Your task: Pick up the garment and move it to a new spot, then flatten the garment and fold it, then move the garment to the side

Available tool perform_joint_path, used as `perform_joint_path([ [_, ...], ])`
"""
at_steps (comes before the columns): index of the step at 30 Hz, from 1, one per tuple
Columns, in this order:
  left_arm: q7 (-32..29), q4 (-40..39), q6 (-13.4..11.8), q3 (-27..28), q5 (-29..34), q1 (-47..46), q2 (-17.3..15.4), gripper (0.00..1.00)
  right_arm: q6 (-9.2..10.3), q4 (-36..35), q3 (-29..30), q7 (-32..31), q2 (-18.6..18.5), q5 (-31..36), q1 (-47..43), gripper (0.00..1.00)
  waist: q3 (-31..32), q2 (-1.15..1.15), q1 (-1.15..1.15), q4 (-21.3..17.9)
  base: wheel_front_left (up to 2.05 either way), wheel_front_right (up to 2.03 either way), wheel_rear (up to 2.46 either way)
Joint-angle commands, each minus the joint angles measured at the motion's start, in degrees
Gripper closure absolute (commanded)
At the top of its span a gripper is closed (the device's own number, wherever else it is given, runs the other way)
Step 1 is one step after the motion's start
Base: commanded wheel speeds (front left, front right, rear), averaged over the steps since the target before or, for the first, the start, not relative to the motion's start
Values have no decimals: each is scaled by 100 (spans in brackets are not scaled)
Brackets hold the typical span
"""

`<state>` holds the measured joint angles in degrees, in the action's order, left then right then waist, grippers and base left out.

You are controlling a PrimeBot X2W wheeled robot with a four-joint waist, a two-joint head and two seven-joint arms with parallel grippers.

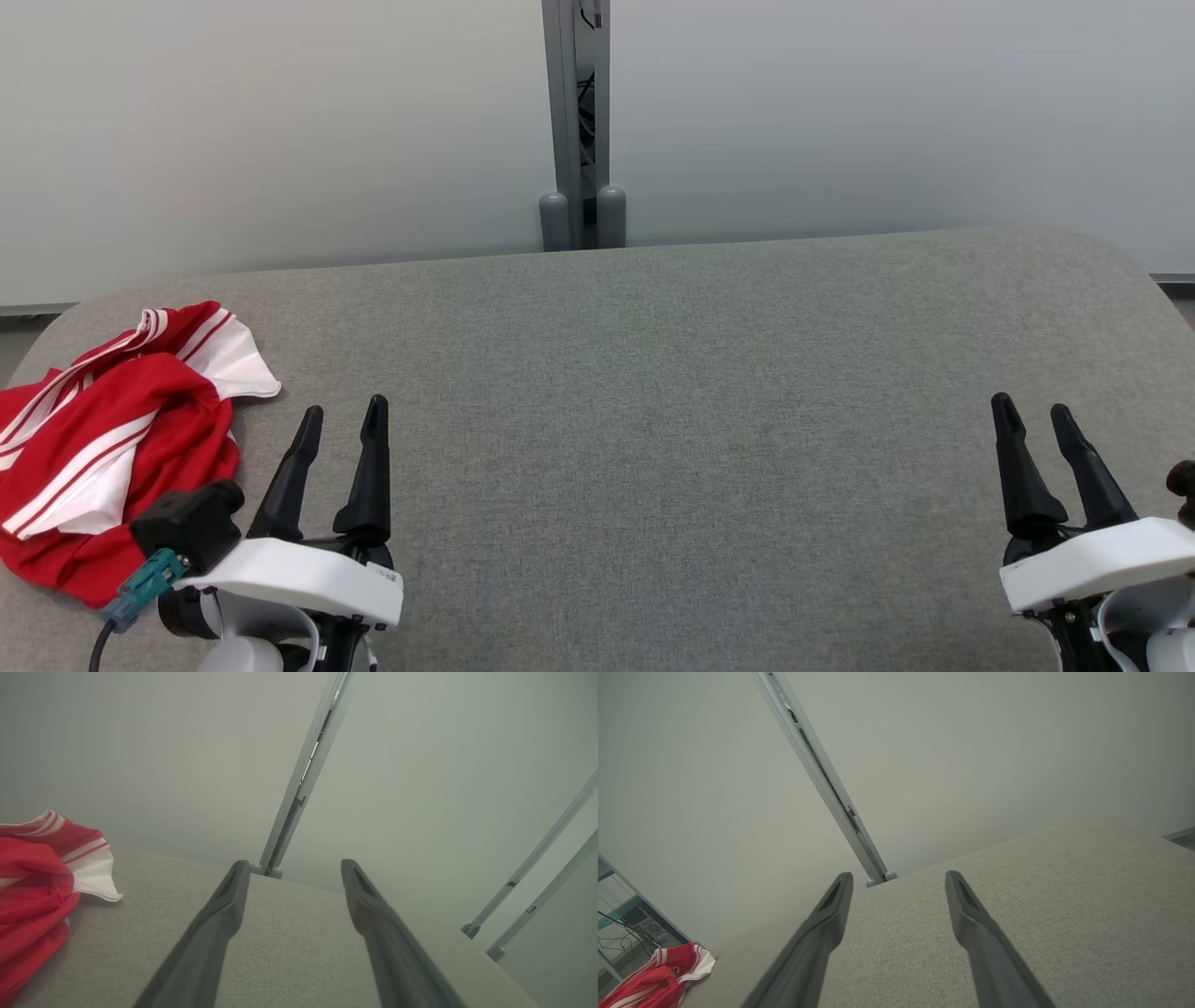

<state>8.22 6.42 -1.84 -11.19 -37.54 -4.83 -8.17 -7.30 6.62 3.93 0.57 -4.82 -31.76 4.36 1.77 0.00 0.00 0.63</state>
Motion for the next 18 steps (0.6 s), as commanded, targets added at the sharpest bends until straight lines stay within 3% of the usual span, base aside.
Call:
perform_joint_path([
  [1,-12,-84,-32,-1,203,1,-59,0,-22,-68,-43,79,-39,204,24,0,3,0,0,2,0,0,0],
  [18,-211,-205,-209,-95,1076,61,-195,0,-25,-57,-208,249,35,1145,-133,0,5,0,0,26,0,0,0],
])
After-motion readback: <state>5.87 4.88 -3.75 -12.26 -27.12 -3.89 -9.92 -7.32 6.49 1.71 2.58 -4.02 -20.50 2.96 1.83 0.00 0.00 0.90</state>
